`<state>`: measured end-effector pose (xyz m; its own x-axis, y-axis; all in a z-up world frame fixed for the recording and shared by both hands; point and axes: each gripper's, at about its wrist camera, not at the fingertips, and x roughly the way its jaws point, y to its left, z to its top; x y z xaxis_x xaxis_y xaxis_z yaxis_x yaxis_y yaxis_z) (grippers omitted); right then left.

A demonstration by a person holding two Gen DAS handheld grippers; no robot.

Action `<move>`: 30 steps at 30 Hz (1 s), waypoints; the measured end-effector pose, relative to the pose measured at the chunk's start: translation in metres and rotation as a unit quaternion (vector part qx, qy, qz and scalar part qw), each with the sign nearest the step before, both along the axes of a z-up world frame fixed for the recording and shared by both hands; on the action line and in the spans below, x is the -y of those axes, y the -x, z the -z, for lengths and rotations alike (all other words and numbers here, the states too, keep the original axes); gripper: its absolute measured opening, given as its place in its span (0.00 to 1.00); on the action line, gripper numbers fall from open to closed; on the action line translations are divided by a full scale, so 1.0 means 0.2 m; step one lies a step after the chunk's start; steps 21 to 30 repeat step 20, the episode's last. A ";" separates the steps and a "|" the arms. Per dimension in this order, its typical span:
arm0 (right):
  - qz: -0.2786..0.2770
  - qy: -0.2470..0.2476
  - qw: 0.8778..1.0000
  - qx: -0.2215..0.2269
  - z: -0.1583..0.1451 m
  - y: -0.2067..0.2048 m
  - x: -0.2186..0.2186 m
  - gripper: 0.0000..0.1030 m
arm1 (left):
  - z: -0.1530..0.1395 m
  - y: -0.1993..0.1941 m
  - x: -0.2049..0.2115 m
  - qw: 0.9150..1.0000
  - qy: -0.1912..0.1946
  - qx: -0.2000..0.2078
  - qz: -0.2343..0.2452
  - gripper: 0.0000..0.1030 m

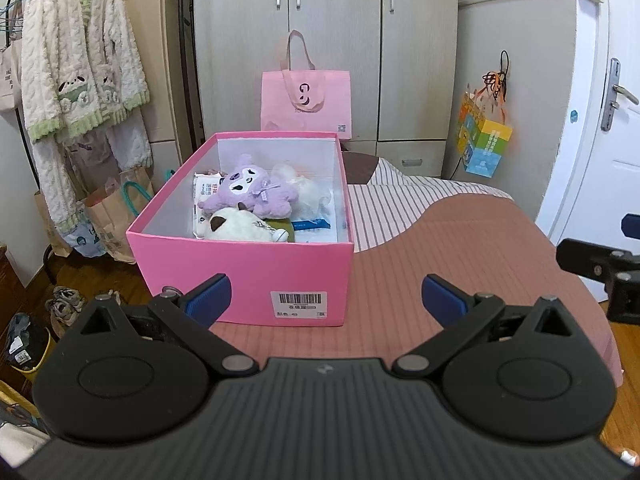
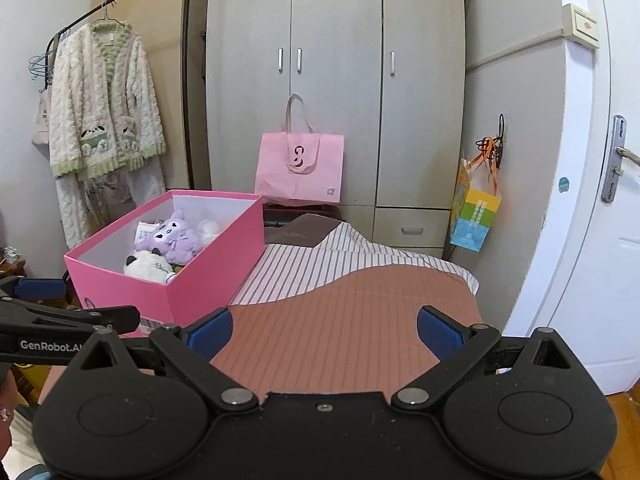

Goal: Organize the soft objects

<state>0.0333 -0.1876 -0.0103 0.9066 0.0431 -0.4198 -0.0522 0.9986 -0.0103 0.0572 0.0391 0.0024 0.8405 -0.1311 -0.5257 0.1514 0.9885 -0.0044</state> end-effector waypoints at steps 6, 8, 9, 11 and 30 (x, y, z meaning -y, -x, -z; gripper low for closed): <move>-0.003 0.009 1.000 -0.001 0.01 0.00 -0.02 0.97 | 0.00 0.00 0.01 1.000 -0.014 0.007 -0.008 1.00; -0.005 0.011 1.000 -0.001 0.02 0.00 -0.03 0.97 | 0.01 0.00 0.01 1.000 -0.010 0.004 -0.005 1.00; -0.005 0.012 1.000 -0.002 0.02 0.00 -0.03 0.97 | 0.01 0.00 0.01 1.000 -0.008 0.003 -0.004 1.00; -0.005 0.013 1.000 -0.003 0.02 0.01 -0.03 0.97 | 0.01 0.01 0.00 1.000 -0.005 0.002 -0.004 1.00; 0.001 0.012 1.000 -0.008 0.03 0.00 -0.03 0.97 | 0.02 0.01 -0.02 1.000 0.003 -0.004 -0.011 1.00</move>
